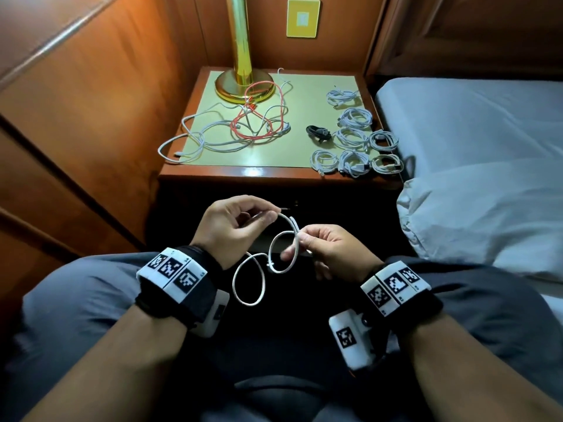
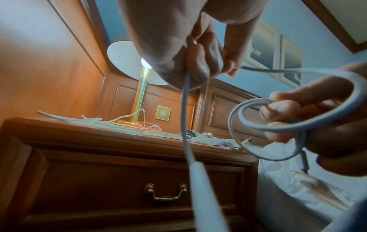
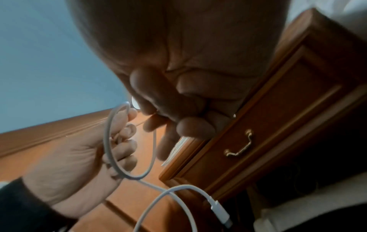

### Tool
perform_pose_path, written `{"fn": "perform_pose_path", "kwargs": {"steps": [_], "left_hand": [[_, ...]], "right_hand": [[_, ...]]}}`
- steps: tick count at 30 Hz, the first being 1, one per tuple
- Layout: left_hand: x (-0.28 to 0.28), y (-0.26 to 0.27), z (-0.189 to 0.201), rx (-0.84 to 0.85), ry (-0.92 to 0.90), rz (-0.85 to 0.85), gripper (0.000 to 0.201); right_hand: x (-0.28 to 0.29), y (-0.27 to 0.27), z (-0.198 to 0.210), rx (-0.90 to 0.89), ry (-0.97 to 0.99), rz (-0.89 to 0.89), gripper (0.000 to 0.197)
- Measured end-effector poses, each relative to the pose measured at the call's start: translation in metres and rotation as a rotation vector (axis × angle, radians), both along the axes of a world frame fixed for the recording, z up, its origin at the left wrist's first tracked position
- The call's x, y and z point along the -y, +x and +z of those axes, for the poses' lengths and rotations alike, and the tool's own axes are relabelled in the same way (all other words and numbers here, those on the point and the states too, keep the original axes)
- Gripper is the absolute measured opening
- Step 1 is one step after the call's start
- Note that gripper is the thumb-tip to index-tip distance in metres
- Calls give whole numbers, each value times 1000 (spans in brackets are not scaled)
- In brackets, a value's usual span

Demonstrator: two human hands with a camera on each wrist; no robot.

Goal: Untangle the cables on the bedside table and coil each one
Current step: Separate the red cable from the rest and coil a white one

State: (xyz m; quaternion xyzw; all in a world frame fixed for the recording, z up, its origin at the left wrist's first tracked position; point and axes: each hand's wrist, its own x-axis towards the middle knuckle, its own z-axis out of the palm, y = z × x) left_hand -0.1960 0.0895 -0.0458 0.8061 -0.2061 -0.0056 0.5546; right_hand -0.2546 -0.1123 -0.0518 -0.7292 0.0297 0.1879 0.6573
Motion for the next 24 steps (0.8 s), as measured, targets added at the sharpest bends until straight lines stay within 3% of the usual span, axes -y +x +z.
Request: {"fn": "perform_pose_path", "kwargs": {"steps": [6,10,17,24], "left_hand": [[8,-7,-4,-16,56,-23,2],[8,-5,-2,43,56,-3,2],[9,-5,-4,54,44,-2,5],[5,-2,-3,51,58,42,6]], "right_hand": [[-6,-1,-5,-95,291,-74,23],[2,0,0,-133,427,-156,27],[2,-2,5,-285,405,-62,40],[0,-1,14,-209,239,34,31]]}}
